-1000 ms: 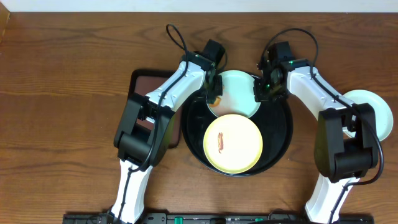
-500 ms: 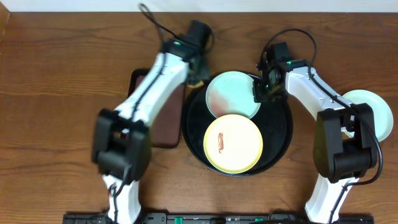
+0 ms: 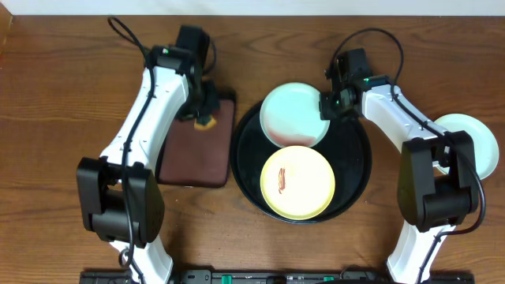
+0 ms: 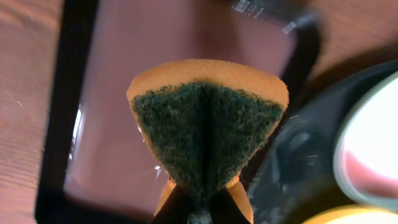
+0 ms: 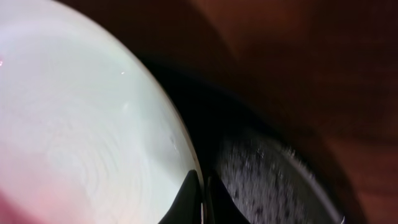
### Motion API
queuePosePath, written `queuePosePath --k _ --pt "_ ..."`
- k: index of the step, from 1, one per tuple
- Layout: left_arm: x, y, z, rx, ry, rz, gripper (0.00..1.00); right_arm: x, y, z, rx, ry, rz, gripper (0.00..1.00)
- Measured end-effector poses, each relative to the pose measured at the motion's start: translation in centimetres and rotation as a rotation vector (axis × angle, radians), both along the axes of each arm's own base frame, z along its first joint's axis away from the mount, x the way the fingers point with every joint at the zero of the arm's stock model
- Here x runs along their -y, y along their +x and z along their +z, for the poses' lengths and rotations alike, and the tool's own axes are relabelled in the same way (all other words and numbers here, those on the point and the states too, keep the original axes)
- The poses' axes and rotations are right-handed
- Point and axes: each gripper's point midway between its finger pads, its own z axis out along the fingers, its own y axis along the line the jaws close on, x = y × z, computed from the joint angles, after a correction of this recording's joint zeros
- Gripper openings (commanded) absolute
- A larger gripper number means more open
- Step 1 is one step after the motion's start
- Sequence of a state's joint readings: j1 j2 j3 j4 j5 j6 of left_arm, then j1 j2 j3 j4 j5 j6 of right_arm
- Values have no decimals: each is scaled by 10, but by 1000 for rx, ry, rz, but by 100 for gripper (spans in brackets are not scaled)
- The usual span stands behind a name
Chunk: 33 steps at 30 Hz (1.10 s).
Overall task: Clean dirty plates on tray and stack at the side
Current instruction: 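Return the sponge to the small dark tray with the left gripper, then lift the pale green plate with the right gripper and swing it right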
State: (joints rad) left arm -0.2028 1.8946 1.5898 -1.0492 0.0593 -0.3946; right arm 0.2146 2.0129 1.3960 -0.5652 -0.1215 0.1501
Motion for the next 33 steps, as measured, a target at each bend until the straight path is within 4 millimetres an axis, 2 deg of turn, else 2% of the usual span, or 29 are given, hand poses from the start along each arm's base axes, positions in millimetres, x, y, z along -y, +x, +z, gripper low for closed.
queuePosePath --k 1,3,4,6,8,11,14,16,18,23,26,29,33 --pt "-2 -5 -11 -18 2 0 8 0 4 4 23 2 0 1" --pt "-5 -15 -30 -57 5 0 17 -1 11 15 68 9 -1 1" --pt "-6 -19 -37 -70 5 -4 17 -2 14 23 90 13 -2 1" --pt "-10 -26 -47 -94 6 3 26 -2 16 40 131 18 -3 1" --pt "-16 -28 -50 -107 6 16 45 -2 18 60 176 22 -3 1" --pt "-26 -29 -49 -115 -7 37 60 -10 16 86 229 32 11 1" --pt "-33 -35 -42 -136 -43 56 66 -24 10 100 256 40 43 1" --pt "-40 -40 -29 -128 -60 72 70 -40 5 104 265 47 76 1" --pt "-47 -44 -7 -88 -78 92 74 -59 -2 105 267 55 116 1" --pt "-70 -66 73 99 -97 144 79 -116 -23 110 291 85 233 1" --pt "-81 -83 113 212 -96 170 80 -147 -30 118 343 94 281 1" --pt "-86 -103 136 273 -94 191 81 -172 -36 126 404 78 315 1" --pt "-92 -125 155 329 -89 220 86 -197 -42 138 506 30 365 1"
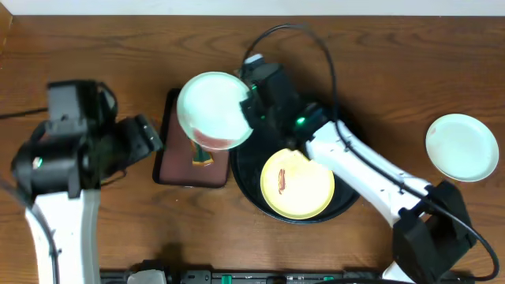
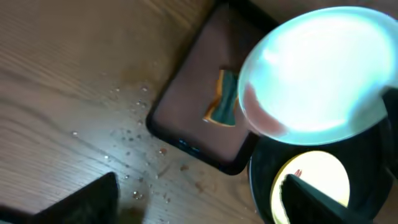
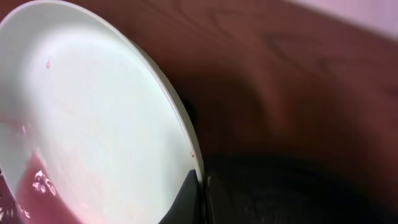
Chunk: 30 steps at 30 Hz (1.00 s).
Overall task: Clean dirty plates on tray and stack at the side
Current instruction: 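Lift the pale green plate with the right gripper and swing it right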
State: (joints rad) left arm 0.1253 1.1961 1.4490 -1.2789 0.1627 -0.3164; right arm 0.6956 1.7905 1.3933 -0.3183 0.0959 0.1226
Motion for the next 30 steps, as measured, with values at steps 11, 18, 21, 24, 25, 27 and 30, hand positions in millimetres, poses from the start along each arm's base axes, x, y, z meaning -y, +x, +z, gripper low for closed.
queuePosePath --k 11,18,21,24,25,27,30 --pt "-7 -32 33 138 51 39 87 -36 -13 52 478 -405 82 1" --pt "-9 -33 33 137 62 45 87 -47 -29 69 625 -632 156 1" --pt "-10 -32 33 135 64 47 87 -48 -29 83 688 -690 140 1" --pt "-10 -32 33 135 64 47 87 -47 -31 93 733 -763 134 1" --pt "-10 -32 33 135 64 46 88 -47 -31 94 739 -782 137 1" --pt "-10 -32 33 135 64 47 88 -48 -33 95 749 -811 149 1" --pt "-10 -32 33 134 66 48 88 -47 -34 96 756 -840 156 1"
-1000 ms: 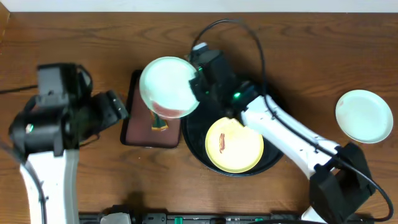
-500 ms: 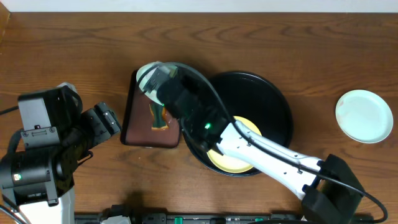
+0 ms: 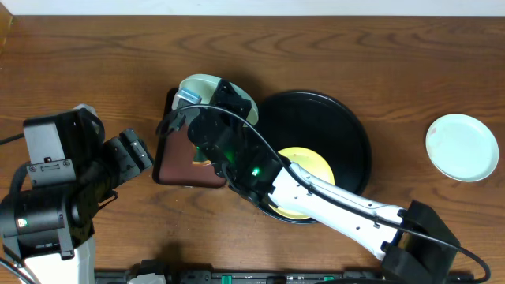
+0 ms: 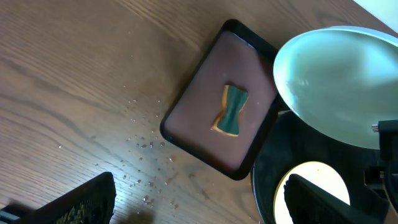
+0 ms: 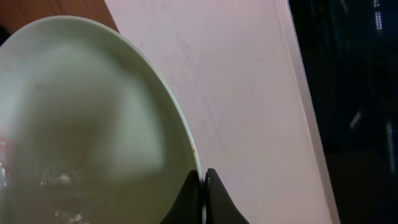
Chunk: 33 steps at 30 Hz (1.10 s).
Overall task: Clean dirty plates on tray and stack at the side
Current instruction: 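Lift the pale green plate with the right gripper and swing it right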
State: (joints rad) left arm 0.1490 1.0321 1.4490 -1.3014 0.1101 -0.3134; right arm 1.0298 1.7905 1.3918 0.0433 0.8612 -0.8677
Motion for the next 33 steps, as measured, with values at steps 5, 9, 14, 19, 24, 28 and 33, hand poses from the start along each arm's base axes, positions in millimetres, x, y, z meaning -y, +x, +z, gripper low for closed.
queuePosePath --k 5,9,14,19,24,28,33 --pt "-1 0 0 -1 4 3 88 -1 1 7 29 -9 0 1" --pt "-1 0 0 0 4 3 88 -2 2 13 48 0 2 1" --pt "-1 0 0 0 4 3 88 -3 2 15 54 2 4 1" --pt "-1 0 0 0 4 3 88 -2 2 14 52 9 2 1" --pt "-1 0 0 -1 4 3 88 12 3 -15 -61 50 -52 1" --pt "-1 0 0 -1 4 3 88 52 15 -50 -202 168 -201 1" --pt "-1 0 0 0 4 3 88 102 28 -65 -375 447 -358 1"
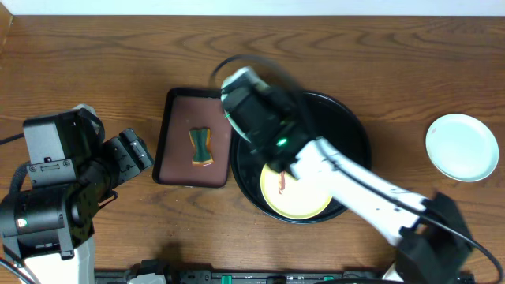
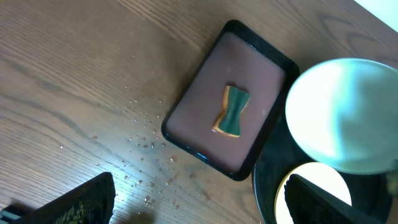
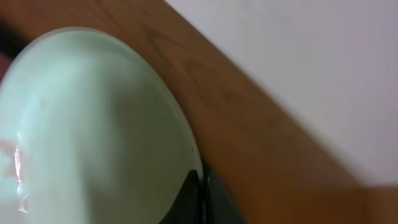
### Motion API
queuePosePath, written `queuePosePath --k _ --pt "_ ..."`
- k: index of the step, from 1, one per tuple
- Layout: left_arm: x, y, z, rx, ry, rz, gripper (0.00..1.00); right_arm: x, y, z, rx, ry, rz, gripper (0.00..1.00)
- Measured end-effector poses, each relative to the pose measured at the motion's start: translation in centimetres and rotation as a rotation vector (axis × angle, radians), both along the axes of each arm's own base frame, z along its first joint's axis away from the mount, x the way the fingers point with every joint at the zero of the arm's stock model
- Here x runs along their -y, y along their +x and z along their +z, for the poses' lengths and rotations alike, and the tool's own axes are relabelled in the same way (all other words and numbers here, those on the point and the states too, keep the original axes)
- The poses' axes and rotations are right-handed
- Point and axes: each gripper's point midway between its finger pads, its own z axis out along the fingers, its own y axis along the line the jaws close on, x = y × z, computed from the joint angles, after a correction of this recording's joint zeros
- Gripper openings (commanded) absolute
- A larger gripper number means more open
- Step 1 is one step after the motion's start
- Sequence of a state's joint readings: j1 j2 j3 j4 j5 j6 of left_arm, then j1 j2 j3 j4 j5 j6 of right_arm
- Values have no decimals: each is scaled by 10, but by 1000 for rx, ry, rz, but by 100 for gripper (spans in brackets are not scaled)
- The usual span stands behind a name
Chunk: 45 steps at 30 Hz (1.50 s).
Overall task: Clean dirty plates on tray and stack at the side
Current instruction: 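Lift the pale green plate with the right gripper and swing it right, then lower the plate onto the first cleaned plate and release it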
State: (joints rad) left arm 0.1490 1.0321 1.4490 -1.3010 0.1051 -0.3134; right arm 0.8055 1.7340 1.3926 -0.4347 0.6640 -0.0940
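Observation:
My right gripper (image 3: 203, 186) is shut on the rim of a pale green plate (image 3: 93, 137), held in the air and tilted. In the left wrist view that plate (image 2: 342, 115) hangs over the left part of the black round tray (image 1: 355, 134). A yellow plate (image 1: 304, 193) with a red smear lies in that tray. The orange and green sponge (image 1: 200, 147) lies loose on the brown rectangular tray (image 1: 175, 150). My left gripper (image 2: 199, 208) stands open, high above the table to the left, holding nothing.
A clean pale plate (image 1: 461, 147) lies alone at the right side of the wooden table (image 1: 79, 63). Water droplets and crumbs (image 2: 143, 152) speckle the wood left of the brown tray. The right arm (image 1: 339, 170) stretches across the black tray.
My right arm has moved right with the pale green plate, from over the brown tray's far end to over the black tray's left part. The left arm and sponge stayed put.
First my left gripper held the sponge over the brown tray and my right gripped the pale plate in the black tray. Then the sponge lay loose, the left gripper open and back, the plate over the brown tray. Then it was tilted there; now it hangs over the black tray.

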Motion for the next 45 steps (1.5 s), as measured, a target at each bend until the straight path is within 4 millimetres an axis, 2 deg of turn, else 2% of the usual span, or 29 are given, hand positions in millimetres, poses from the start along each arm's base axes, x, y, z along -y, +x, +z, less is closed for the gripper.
queuePosePath --k 2,4,6,7,9,11,17,20,23,26,30,31,32,33,34,36,40,43,45 --pt "0 0 0 0 0 0 88 15 2 10 -74 203 -29 1" --pt "0 0 0 0 0 1 88 46 8 30 -131 414 -92 1" --pt "0 0 0 -1 -1 1 88 90 16 48 -171 592 -187 1" --pt "0 0 0 -1 0 1 88 123 19 57 -192 692 -261 1" --pt "0 0 0 -1 0 1 88 170 20 57 -222 782 -381 1" --pt "0 0 0 -1 0 1 88 221 12 45 -278 864 -531 1" --pt "0 0 0 0 0 1 88 332 -28 8 -352 978 -908 1" --pt "0 0 0 0 0 1 88 390 -57 -10 -332 1010 -1098 1" --pt "0 0 0 0 0 1 88 437 -90 -37 -321 1033 -1277 1" --pt "0 0 0 -1 0 1 88 471 -125 -70 -330 1057 -1436 1" --pt "0 0 0 0 0 1 88 494 -166 -110 -341 1094 -1590 3" --pt "0 0 0 0 0 1 88 497 -173 -116 -337 1103 -1614 15" --pt "0 0 0 -1 0 1 88 499 -178 -120 -333 1109 -1629 37" --pt "0 0 0 0 0 1 88 501 -179 -122 -324 1119 -1625 50" --pt "0 0 0 0 0 1 88 504 -175 -123 -305 1135 -1604 56" --pt "0 0 0 0 0 1 88 503 -164 -119 -284 1173 -1538 59" --pt "0 0 0 -1 0 1 88 487 -139 -111 -297 1236 -1379 57" --pt "0 0 0 -1 0 1 88 461 -117 -101 -332 1232 -1239 57" --pt "0 0 0 0 0 1 88 442 -104 -91 -343 1201 -1155 51"
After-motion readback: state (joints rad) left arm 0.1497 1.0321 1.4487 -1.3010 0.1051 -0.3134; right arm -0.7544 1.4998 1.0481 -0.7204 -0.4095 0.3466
